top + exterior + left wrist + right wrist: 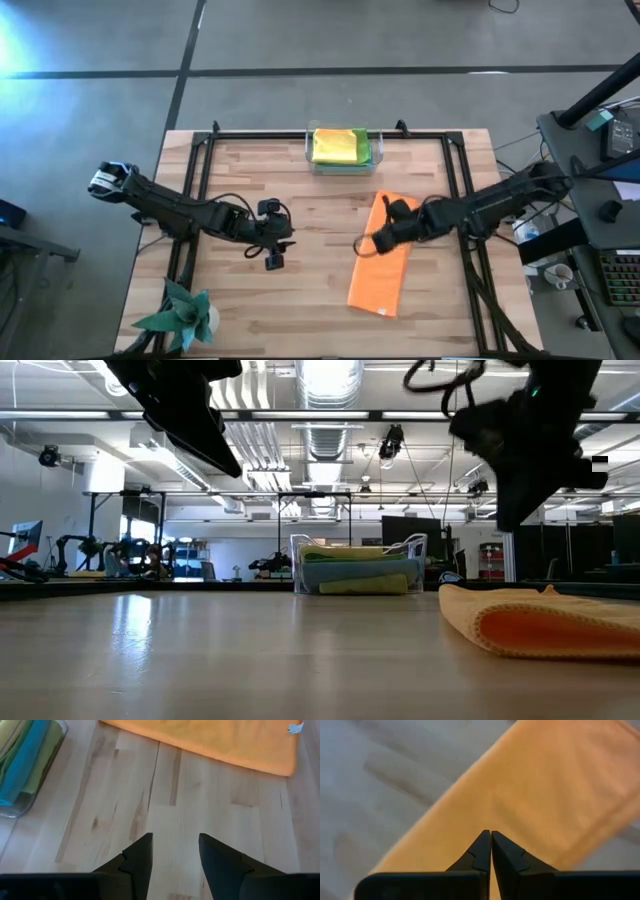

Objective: Fold microfiber towels
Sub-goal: Fold the orange microfiber cloth

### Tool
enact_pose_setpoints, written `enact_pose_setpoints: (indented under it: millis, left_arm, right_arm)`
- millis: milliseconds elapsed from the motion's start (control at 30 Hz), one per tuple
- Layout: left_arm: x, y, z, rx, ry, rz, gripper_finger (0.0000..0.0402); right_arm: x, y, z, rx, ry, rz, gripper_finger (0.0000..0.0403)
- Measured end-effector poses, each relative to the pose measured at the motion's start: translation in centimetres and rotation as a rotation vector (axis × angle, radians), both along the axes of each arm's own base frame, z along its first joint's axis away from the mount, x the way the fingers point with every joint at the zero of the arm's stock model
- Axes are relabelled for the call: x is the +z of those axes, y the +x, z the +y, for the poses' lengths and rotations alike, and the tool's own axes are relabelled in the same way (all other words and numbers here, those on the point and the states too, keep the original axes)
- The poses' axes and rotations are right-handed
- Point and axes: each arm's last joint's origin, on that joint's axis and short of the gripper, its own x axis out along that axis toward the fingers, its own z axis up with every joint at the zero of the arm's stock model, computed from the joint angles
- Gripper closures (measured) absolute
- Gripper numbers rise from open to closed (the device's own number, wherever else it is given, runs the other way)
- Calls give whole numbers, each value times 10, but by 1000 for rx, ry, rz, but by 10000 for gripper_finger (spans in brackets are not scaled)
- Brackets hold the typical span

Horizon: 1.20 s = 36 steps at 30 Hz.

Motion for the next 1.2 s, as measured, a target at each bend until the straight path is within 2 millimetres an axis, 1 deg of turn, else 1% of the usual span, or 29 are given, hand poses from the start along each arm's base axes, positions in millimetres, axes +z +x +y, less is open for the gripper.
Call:
enact_pose_setpoints:
  millis: [100,200,433,600,767,933,1100,1200]
  left_arm:
    - [0,0,0,0,0,0,257]
    - [0,0,0,0,0,-1,257]
    - [0,0,0,0,0,-1,257]
    - [0,0,0,0,1,-1,257]
    - [0,0,0,0,1,-1,257]
    - [0,0,0,0,1,0,257]
    - [0,0,0,0,1,0,257]
    - [0,0,0,0,2,1,257]
  right_arm:
    - [-14,0,-18,-37,-2,-39,392]
    - [-23,4,-32,-73,-7,-63,392]
    - [-39,11,-56,-103,-41,20,392]
    - [-51,13,-70,-130,-44,79,392]
    - [-62,18,-77,-155,-40,105,392]
    - [-74,27,-78,-145,-8,88,392]
    - [-80,44,-76,-147,51,-31,392]
    - [-79,56,-75,-155,74,-77,392]
